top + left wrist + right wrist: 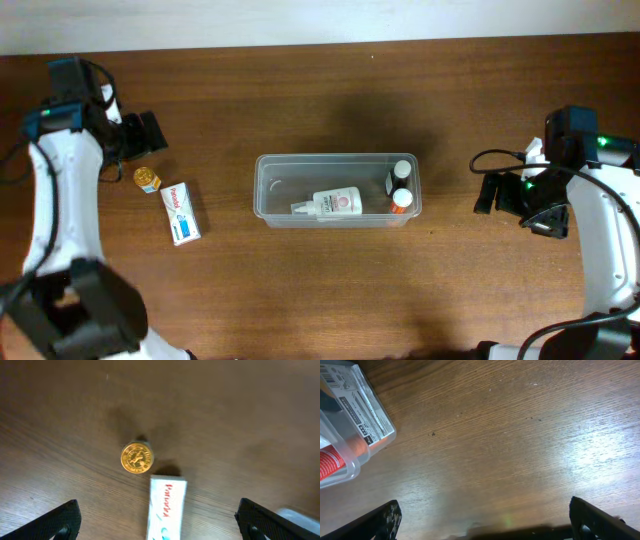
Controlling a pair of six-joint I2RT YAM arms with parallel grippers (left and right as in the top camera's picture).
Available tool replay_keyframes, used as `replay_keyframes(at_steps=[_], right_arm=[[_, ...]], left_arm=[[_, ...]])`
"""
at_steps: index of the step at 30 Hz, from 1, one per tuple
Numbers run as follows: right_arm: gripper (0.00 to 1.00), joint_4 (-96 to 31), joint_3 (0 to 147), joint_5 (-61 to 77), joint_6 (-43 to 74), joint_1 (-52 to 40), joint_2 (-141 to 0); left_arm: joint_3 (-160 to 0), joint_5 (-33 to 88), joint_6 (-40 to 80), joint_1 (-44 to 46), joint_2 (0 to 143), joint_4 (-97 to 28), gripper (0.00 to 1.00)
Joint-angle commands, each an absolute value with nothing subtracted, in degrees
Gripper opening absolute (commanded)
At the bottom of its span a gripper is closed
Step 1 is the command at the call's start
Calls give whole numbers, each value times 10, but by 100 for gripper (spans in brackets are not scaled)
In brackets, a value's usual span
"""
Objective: Pack container
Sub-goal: 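Move the left gripper to the gold-lidded jar and grasp it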
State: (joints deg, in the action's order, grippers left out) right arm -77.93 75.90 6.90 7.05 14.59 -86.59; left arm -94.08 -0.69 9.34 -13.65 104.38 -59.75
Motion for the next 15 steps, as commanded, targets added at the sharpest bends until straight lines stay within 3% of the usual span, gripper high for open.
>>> replay_keyframes(at_steps=[1, 12, 13, 15], right_arm=[[99, -780, 756, 76, 63, 142, -862], [99, -779, 756, 75, 62, 142, -862], [99, -780, 756, 75, 62, 142, -862], [99, -779, 756, 75, 62, 142, -862]], left_arm=[[-950, -28, 109, -145, 1115, -594, 100], [-950, -26, 113, -156, 1243, -578, 96], [-950, -26, 113, -156, 1249, -577, 93], [-950, -26, 113, -156, 1257, -575, 65]])
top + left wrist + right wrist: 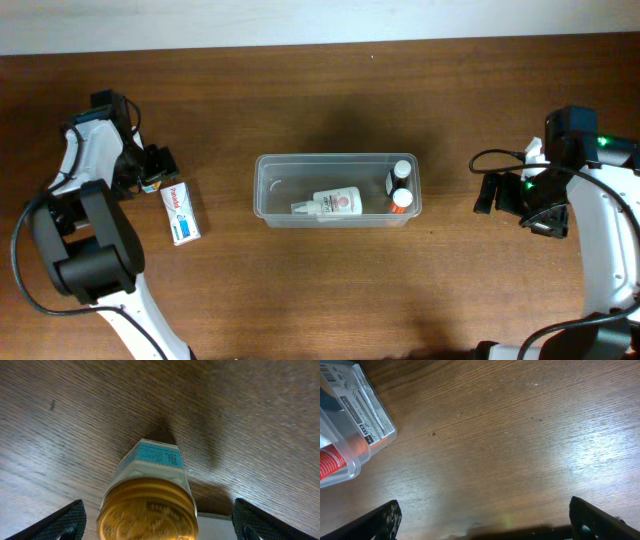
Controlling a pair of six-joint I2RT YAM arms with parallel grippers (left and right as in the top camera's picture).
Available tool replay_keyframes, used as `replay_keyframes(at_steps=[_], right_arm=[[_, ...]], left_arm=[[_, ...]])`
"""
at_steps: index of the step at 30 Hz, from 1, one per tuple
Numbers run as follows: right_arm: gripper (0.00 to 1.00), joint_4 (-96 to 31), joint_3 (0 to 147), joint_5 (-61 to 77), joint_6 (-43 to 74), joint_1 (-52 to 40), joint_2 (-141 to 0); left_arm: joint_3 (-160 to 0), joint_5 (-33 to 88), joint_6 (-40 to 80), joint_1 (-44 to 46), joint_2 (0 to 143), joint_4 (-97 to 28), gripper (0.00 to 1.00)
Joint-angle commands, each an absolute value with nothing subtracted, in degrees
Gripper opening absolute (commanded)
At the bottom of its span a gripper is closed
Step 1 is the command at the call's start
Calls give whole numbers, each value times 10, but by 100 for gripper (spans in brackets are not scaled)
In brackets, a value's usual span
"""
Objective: Pack container
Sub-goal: 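Move the left gripper to the gold-lidded jar and grasp it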
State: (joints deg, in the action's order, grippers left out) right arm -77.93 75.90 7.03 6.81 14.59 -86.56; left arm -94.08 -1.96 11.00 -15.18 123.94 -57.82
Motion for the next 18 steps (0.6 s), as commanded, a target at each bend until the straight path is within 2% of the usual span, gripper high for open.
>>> replay_keyframes(at_steps=[1, 2, 5, 7, 15, 18], right_arm=[[99, -780, 756, 75, 62, 142, -862], [99, -779, 756, 75, 62, 142, -862], [99, -779, 756, 75, 62, 142, -862], [99, -779, 756, 75, 62, 142, -862], [99, -779, 756, 75, 62, 142, -862], [99, -778, 756, 73, 62, 142, -862]], left_arm=[[-950, -26, 113, -156, 1257, -573, 56], [-950, -26, 113, -156, 1257, -572, 55], [-950, -26, 113, -156, 1257, -570, 41], [-950, -28, 113, -156, 1257, -568, 37], [-950, -29, 113, -156, 1257, -559, 36], [-950, -29, 113, -156, 1257, -558, 29]])
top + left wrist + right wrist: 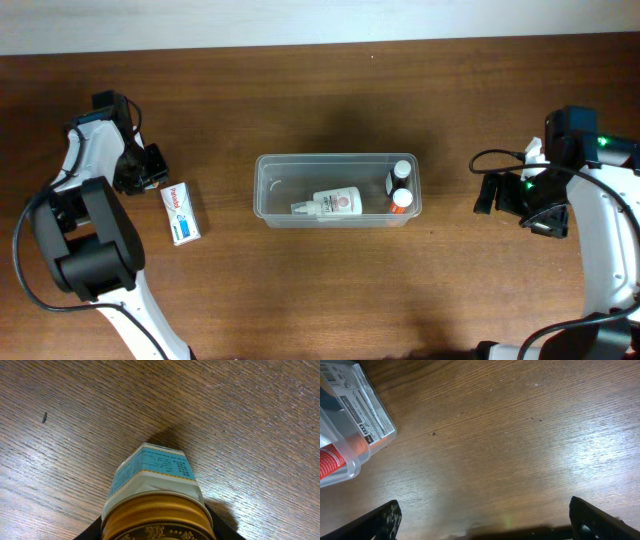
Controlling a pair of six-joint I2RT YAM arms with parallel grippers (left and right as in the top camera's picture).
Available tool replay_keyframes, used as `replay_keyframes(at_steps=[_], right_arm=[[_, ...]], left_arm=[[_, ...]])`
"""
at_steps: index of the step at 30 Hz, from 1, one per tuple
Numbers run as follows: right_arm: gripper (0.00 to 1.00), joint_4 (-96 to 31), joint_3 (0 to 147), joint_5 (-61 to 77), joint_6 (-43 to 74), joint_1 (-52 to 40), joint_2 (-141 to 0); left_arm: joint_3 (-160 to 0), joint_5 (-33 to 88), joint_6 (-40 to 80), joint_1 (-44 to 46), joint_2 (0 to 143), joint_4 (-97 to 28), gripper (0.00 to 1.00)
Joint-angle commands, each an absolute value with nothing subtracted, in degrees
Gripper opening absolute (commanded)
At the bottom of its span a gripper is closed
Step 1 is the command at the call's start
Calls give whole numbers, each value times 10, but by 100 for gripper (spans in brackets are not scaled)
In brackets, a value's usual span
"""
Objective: Pack container
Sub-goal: 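Move the left gripper to the gold-lidded jar and grasp it, then carry the jar with the left gripper into the container, release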
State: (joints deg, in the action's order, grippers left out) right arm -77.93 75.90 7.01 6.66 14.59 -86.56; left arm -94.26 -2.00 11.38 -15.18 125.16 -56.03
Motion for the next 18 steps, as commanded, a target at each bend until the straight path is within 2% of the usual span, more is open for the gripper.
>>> replay_keyframes(at_steps=[1, 11, 15, 18], right_arm=[[99, -778, 756, 73, 62, 142, -862], [99, -777, 756, 73, 62, 142, -862], [99, -777, 756, 73, 62, 142, -862], [99, -776, 756, 73, 62, 142, -862]], left_arm=[[-950, -29, 113, -156, 1257, -558, 28], [-1015, -26, 113, -137, 1193, -644, 16], [-1020, 4, 112, -86, 1084, -683, 16], [-1020, 4, 87, -5, 1010, -727, 15]])
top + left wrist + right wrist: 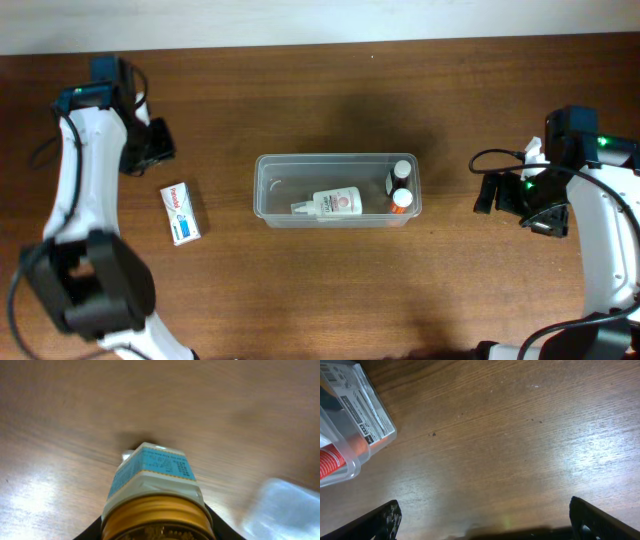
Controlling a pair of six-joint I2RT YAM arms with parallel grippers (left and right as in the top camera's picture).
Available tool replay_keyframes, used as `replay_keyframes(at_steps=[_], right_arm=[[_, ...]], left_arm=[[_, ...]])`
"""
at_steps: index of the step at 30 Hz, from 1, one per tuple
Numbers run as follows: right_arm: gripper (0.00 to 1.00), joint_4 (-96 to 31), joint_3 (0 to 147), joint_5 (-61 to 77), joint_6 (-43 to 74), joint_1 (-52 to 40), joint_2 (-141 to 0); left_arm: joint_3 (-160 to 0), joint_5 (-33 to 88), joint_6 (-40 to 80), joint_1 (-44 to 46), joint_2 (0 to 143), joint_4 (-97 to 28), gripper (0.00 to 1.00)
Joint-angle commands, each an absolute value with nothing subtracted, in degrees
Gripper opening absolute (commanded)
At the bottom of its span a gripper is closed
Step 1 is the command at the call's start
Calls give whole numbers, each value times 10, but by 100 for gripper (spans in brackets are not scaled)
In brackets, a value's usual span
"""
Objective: Pack container
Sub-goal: 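Carry the jar with the left gripper into the container, release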
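A small jar [156, 485] with a gold lid and a blue-and-white label fills the left wrist view. My left gripper [157, 534] is shut on it just under the lid and holds it above the blurred table. In the overhead view the left gripper [152, 144] hides the jar. The clear plastic container [262, 190] stands mid-table and holds a white bottle [335, 203] lying down and two small bottles [399, 185] at its right end. My right gripper [488, 194] is open, empty, to the right of the container.
A white and blue medicine box [182, 213] lies flat on the brown table, left of the container and just in front of my left gripper. The container's corner [367, 417] shows at the upper left of the right wrist view, with bare wood beyond.
My left gripper, shut on the jar, has gone from table level beside the medicine box to higher and farther back. The table under the jar now looks distant and blurred. The right arm has not moved.
First my left gripper hung open above the jar standing next to the medicine box. Then it was down with its fingers on either side of the jar. Then it was shut on the jar on the table, and now the jar is held off the table.
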State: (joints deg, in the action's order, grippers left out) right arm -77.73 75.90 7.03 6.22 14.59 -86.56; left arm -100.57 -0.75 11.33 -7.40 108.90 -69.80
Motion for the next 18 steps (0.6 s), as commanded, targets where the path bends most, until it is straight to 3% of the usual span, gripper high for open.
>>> replay_keyframes(at_steps=[1, 6, 10, 18], right_arm=[[98, -776, 756, 73, 62, 142, -862], [99, -775, 756, 73, 62, 142, -862], [99, -775, 756, 74, 62, 142, -862], [99, -776, 756, 74, 62, 142, -862]], left_arm=[[-1020, 4, 80, 17, 999, -736, 14], [-1015, 3, 72, 143, 981, -777, 13], [-976, 2, 72, 253, 1000, -727, 13], [-968, 17, 72, 321, 1106, -629, 13]])
